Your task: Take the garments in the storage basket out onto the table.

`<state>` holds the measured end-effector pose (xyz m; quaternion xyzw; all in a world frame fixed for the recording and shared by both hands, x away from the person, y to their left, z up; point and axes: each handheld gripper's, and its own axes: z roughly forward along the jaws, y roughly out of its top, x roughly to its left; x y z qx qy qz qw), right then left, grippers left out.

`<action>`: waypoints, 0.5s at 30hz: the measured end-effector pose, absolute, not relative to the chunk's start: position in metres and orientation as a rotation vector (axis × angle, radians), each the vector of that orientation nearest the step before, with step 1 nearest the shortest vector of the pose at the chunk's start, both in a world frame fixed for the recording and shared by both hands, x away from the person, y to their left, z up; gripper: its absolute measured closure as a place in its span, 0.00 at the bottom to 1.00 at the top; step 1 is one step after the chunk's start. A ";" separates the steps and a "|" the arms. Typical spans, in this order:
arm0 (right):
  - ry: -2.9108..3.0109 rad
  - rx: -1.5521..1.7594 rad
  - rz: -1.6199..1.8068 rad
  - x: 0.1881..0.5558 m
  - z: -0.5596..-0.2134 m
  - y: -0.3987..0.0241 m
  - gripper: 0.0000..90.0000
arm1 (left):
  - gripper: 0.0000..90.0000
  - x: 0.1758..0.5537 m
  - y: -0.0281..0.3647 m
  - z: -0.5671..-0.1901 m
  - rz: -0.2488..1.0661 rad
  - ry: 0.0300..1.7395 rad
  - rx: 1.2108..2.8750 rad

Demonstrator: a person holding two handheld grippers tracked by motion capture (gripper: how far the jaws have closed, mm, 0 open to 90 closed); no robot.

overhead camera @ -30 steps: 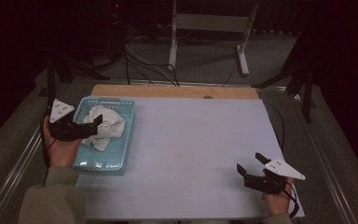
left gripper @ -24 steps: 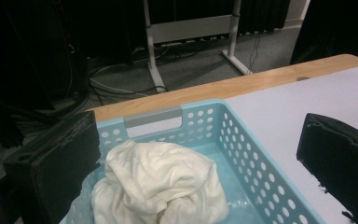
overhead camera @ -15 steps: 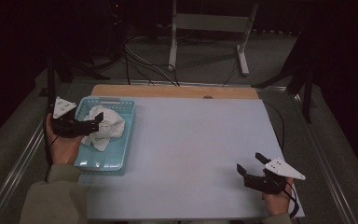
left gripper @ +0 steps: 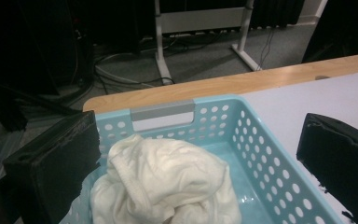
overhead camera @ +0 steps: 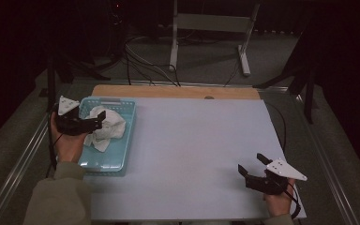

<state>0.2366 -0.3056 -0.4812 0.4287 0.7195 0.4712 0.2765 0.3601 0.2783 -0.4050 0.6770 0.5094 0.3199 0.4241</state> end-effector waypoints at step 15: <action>1.935 1.151 1.266 0.237 -0.481 -0.305 0.16 | 0.00 0.376 0.282 -0.418 0.791 1.346 1.720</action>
